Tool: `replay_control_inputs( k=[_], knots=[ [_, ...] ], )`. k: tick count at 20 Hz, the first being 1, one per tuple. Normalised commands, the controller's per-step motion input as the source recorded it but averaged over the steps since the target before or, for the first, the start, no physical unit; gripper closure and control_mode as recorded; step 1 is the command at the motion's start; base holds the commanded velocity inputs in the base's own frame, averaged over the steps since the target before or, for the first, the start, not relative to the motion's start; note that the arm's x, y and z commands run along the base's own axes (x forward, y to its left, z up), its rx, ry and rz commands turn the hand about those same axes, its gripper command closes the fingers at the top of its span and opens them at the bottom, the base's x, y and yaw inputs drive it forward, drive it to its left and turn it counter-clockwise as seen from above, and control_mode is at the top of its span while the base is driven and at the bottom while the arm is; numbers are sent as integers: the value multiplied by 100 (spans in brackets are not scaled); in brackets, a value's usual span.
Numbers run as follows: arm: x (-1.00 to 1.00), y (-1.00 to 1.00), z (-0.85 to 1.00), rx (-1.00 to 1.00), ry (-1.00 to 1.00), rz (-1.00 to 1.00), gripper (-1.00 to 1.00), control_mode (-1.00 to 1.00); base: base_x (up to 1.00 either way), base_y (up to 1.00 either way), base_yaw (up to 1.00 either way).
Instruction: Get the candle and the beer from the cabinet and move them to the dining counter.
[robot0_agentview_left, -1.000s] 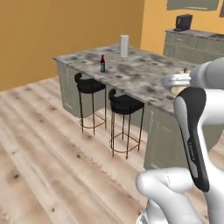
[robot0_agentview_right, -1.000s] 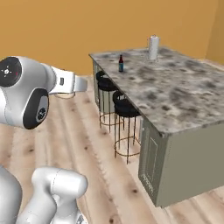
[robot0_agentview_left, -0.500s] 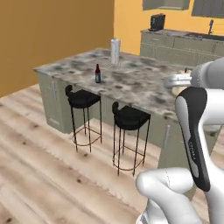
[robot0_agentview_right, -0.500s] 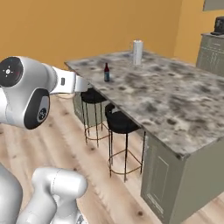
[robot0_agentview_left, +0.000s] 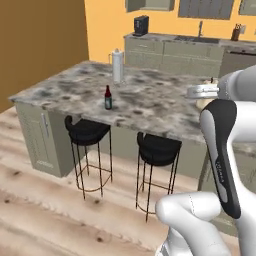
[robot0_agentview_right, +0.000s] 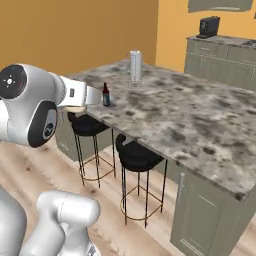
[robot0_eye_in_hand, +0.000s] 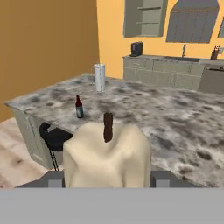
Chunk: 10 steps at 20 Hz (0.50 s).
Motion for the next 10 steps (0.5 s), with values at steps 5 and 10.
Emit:
replay_control_inputs(
  k=[5, 10],
  knots=[
    [0, 0, 0, 0, 0, 0, 100, 100, 61, 100, -46],
    [0, 0, 0, 0, 0, 0, 100, 100, 46, 100, -49]
  ],
)
